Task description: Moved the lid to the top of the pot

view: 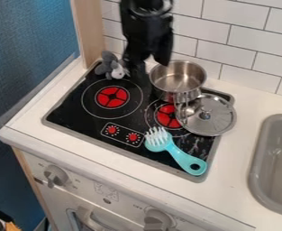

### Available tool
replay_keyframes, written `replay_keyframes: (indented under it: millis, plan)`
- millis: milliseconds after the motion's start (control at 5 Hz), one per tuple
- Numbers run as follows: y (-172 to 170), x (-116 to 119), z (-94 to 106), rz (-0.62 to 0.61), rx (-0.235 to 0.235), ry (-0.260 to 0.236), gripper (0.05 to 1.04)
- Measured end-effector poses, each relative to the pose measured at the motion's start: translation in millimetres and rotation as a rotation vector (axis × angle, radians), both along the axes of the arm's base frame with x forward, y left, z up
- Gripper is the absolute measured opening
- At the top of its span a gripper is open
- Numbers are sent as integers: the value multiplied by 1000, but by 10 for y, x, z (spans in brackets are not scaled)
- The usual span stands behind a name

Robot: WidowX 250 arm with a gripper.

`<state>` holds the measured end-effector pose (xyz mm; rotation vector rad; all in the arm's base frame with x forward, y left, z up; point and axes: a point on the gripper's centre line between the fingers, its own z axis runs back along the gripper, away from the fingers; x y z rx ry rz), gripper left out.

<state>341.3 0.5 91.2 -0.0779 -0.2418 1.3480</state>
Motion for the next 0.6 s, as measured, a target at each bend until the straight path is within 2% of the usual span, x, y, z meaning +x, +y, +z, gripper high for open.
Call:
replay_keyframes:
  millis: [200, 400, 600]
  plan:
    - [-316, -7, 53, -92, 2, -32, 1001]
    - [-644, -9, 77, -172, -43, -57, 1001]
    - [-883, 93, -20, -181, -81, -35, 1001]
